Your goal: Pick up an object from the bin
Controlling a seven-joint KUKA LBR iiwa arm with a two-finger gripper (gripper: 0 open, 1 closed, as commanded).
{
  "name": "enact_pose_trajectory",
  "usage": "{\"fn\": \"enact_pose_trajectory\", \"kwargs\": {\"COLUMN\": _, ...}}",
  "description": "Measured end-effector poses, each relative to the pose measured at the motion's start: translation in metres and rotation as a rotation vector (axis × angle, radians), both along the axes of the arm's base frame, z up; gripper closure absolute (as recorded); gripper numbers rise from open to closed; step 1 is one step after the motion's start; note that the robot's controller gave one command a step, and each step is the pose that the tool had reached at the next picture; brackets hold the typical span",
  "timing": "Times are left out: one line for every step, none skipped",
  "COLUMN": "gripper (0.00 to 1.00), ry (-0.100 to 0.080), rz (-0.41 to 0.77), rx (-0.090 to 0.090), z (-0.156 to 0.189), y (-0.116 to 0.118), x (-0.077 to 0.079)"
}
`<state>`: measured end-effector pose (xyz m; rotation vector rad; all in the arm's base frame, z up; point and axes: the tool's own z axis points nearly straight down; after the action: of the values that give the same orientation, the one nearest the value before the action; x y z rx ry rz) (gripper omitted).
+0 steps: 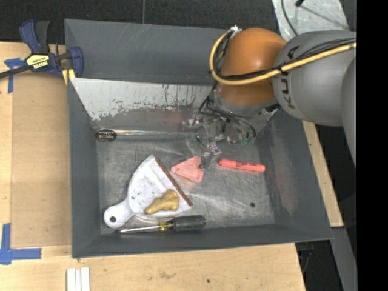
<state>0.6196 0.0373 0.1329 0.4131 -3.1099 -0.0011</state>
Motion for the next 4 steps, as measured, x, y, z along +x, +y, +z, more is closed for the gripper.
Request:
{"fn": "enact_pose_trajectory", "kwargs": {"gripper": 0.00, "ry": -0.023, "rz": 0.074, "rx": 0.002, "z": 0.006, "y": 0.011, "x": 0.001}}
{"fn": "enact_pose_trajectory", "kwargs": {"gripper": 0.00, "ry": -0.018, "rz": 0.091, "rx": 0.000, "z": -0.009, "y": 0.007, "x": -0.003}}
{"fn": "enact_pose_trajectory", "kwargs": {"gripper": 1.00, "ry": -0.038, "rz": 0.500, "rx": 0.004, "z": -0.054, "y": 0.061, "x": -0.010}}
{"fn": "enact_pose_trajectory", "kwargs": {"gripper": 1.00, "ry": -0.038, "rz": 0.500, "rx": 0.004, "z": -0.054, "y": 0.061, "x": -0.010}}
